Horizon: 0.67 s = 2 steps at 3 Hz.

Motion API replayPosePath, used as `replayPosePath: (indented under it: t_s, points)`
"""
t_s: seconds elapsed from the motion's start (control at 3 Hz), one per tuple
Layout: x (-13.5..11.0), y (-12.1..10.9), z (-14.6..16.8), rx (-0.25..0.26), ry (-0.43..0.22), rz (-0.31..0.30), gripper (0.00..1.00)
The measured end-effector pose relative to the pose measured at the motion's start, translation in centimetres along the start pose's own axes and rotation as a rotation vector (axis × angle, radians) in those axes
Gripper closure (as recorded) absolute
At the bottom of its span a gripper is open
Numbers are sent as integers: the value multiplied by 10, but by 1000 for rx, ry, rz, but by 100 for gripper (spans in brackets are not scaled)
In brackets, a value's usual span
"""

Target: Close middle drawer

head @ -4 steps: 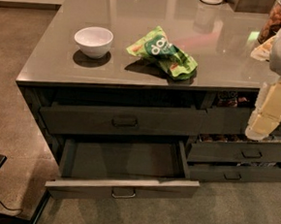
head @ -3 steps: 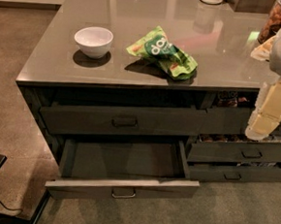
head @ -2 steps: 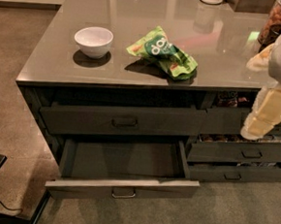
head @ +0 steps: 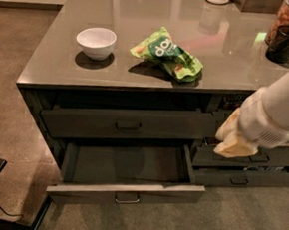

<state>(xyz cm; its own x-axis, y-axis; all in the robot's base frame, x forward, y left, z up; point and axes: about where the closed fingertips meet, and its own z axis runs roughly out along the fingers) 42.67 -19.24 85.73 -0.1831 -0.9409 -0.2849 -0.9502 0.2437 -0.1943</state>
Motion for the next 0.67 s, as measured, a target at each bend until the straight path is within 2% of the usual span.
replayPosePath:
  t_s: [0.33, 0.67]
  points:
    - [9, 28, 92, -78, -27, -23, 85]
    - [16, 67, 172, -209, -11, -45, 100]
